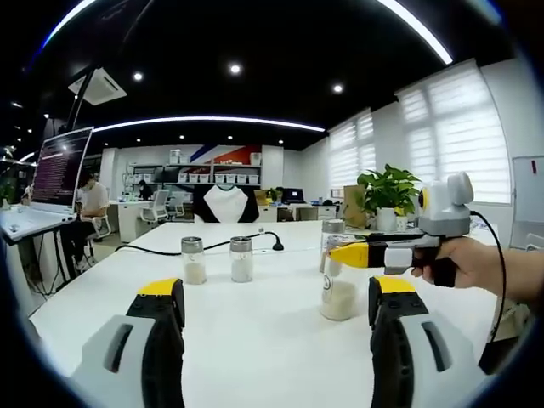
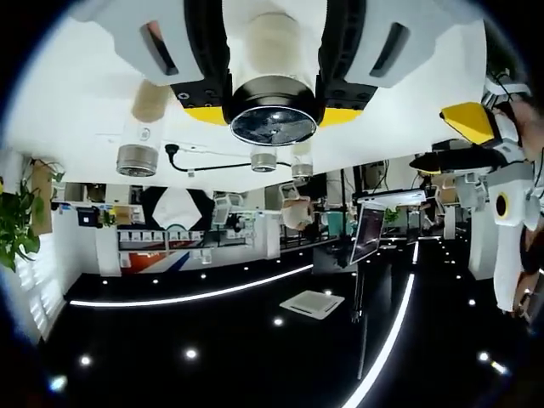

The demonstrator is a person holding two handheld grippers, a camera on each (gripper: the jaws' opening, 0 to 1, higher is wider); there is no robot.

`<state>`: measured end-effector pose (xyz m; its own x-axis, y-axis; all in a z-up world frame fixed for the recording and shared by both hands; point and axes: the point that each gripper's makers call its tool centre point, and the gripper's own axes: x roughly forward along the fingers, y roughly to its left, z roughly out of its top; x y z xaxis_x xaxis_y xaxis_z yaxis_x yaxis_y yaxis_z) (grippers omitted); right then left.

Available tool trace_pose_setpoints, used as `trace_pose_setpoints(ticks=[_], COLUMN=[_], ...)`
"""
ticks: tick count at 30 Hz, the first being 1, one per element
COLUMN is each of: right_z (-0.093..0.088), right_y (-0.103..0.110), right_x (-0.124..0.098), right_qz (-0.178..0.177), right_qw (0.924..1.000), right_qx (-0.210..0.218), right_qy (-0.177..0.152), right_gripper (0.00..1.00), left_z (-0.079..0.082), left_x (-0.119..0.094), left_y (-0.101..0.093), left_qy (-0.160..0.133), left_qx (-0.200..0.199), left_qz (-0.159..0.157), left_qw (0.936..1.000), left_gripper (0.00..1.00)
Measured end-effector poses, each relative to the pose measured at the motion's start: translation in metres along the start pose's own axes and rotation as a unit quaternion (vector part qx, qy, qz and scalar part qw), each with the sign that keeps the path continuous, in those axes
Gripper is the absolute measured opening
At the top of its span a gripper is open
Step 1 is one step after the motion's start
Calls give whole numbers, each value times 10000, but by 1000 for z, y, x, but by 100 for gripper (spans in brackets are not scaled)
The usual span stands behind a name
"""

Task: Rotate the seasoning bottle until the label or dispensing opening points toward the visible target arrow and the bottle remains upright within the marked orientation range

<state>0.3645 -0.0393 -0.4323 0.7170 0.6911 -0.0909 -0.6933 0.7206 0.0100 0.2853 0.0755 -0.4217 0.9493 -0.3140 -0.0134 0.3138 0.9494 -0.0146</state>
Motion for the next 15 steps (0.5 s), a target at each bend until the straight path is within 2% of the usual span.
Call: trace_pose_setpoints(ticks=[5,15], right_z=[0,-2], right_y=[2,6], right_x=[0,-1], right_qz=[236,696], right_qw=[9997,9975], right_qx=[-11,108], right_qy=[30,64], right_gripper=[37,37], left_z=[9,8], left_x=[-2,-3], left_y=[-4,-3], left_qy=[-120,-98], left_qx=[-32,-25], left_qz=[-48,-68], left_qw=[9999,9999], left_gripper=[95,94])
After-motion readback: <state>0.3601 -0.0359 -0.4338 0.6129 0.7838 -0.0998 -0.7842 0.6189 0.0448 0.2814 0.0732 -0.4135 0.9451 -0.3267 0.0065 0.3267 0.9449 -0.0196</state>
